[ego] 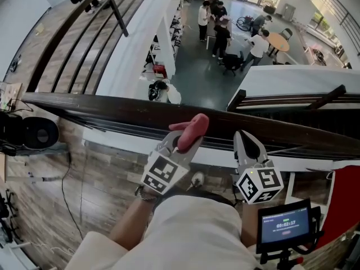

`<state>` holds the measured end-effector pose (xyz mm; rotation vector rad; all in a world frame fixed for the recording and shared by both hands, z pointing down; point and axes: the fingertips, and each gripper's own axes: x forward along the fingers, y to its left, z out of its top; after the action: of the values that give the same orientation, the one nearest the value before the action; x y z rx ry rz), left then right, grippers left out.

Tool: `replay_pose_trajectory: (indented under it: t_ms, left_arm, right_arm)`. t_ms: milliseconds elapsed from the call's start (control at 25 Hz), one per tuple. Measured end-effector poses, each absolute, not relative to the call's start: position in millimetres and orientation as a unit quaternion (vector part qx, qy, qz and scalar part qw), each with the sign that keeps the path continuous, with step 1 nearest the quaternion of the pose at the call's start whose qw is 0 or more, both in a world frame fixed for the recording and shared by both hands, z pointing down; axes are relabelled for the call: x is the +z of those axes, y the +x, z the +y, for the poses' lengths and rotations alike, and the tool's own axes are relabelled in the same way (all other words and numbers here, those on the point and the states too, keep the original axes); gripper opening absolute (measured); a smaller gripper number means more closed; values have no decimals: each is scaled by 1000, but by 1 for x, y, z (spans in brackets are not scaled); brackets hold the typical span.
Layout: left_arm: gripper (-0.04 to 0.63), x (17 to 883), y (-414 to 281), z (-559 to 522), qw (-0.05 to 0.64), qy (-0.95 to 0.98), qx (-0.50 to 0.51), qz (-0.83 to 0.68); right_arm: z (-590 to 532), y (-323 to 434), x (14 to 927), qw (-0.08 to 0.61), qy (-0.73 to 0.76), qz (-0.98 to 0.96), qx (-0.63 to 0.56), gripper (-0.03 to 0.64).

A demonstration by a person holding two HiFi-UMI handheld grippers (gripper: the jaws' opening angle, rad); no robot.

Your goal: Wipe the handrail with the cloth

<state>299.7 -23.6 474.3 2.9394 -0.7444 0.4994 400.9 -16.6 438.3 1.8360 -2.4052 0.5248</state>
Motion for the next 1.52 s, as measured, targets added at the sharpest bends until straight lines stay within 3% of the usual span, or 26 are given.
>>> replay_pose_trajectory:
  t_ms: [840, 1520]
  left_arm:
    - [32, 477, 337, -11, 19, 968, 163, -188]
    - [32, 475, 310, -17, 26, 962, 161, -219]
  right_arm:
    - [-16, 405, 441, 44, 604, -777, 169, 3]
    - [-13, 409, 437, 29, 608, -774, 172, 3]
